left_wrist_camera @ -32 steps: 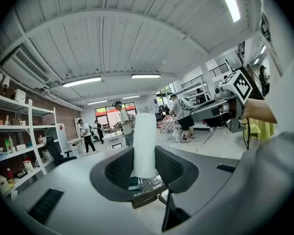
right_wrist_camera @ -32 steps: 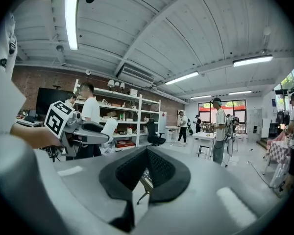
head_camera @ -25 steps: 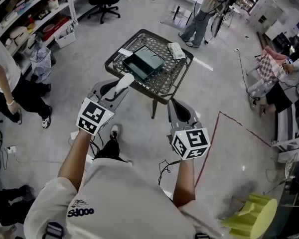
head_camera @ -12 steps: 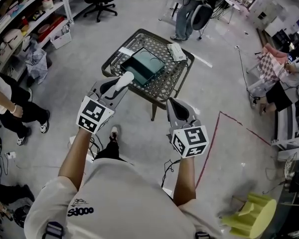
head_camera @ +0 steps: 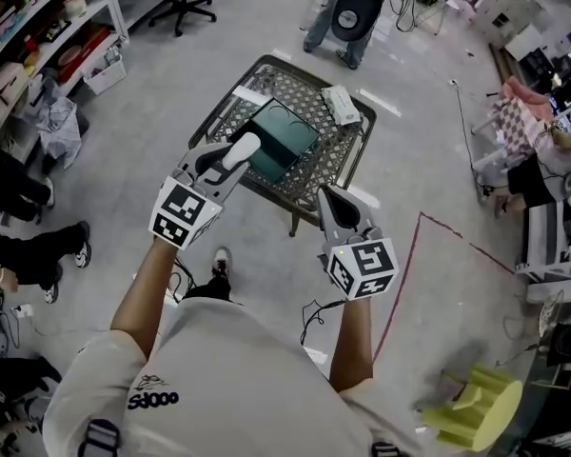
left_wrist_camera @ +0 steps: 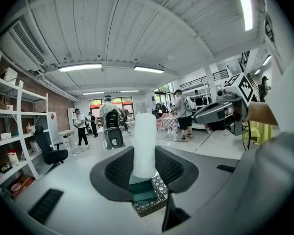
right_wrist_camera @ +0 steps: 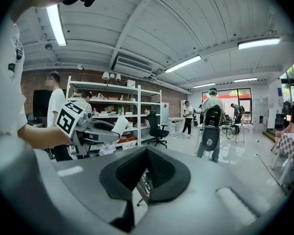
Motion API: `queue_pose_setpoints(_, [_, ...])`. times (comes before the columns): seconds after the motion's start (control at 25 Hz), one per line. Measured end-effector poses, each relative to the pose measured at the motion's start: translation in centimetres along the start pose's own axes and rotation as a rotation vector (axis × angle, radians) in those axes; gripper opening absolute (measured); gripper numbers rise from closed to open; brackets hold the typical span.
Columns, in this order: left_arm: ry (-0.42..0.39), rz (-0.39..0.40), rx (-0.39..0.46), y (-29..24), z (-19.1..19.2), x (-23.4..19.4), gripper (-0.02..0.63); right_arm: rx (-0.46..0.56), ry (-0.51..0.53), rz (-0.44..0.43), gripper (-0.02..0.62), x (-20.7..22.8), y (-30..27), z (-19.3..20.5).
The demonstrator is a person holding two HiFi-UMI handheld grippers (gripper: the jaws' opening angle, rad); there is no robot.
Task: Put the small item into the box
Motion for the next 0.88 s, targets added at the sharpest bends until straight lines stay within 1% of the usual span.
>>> queue_pose_setpoints(0.36, [0.013,0.039,-0.054,-3.8,0.6,-6.6,0.13,-0.049,-0.061,0.016,0.009,1.6,-6.6,0.4])
queue_pose_setpoints(0.56, [-0.005,0.064,-0.103,-6.0,1.3,-9.0,0.13,-0.081,-0.117,0.025,0.009,2.5,-9.7,1.3])
queue_pose_setpoints(0.76, [-0.002,0.093,-0.143,-7.8,1.9,-11.5,0.131,-0.105,-0.141,0.02,0.009,2.7,-12.7,1.5])
queue_pose_setpoints(0.88, [-0.003,0.109,-0.156,-8.5,2.2,-12.7,0.131,-0.117,-0.131,0.051,0.011,2.9,-13.9,1.7])
Point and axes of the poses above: the fingertips, and each gripper's own axes: y backward along the fingers, x to its right, z out of its underside, the point moved 5 cm from there along y, backward along the fingers, and after that the axes turned 12 degrees about y, right-handed, at the moved point
